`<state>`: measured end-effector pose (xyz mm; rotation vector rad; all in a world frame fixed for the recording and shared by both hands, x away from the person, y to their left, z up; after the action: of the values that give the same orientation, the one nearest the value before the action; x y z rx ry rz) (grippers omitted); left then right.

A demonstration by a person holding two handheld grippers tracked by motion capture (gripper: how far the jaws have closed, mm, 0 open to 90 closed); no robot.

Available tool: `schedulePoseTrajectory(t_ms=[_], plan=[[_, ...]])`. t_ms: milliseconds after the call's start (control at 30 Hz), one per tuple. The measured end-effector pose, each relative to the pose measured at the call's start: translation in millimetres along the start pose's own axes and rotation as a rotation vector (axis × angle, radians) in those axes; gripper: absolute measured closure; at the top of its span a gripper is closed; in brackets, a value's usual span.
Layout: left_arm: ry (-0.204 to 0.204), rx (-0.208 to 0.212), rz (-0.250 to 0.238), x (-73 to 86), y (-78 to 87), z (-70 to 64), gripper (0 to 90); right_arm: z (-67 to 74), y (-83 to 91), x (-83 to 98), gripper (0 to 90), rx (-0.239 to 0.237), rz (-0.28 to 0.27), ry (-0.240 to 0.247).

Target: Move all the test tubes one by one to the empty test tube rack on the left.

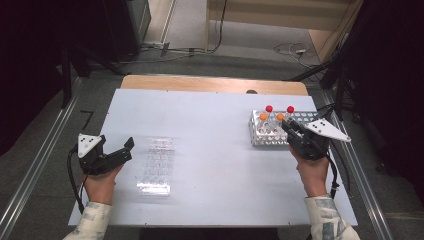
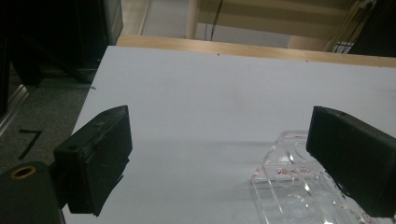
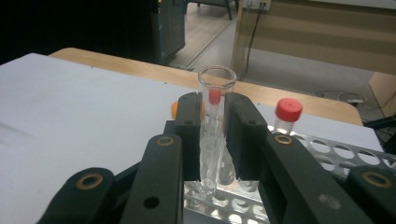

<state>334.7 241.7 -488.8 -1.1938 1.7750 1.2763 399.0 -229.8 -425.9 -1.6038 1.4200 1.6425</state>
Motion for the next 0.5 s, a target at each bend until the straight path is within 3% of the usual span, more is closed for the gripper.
schedulePoseTrajectory(t_ms=[500], plan=[[-0.01,0.039,-0.005,-1.9,4.9,-18.8,9.0,56.4,-22.4,6.3,72.8,-0.114,0.027,0.041]])
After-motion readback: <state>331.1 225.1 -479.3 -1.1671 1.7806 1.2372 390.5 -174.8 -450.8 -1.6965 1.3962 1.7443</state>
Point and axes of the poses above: each handheld gripper's, and its own axes: y roughly backward along the jaws, x roughly out of its underside, z roughly to its left, the point moved 10 cm from there along -y, roughly forward along the jaws, and after that the axes turned 10 degrees about y, right-handed, at the moved point
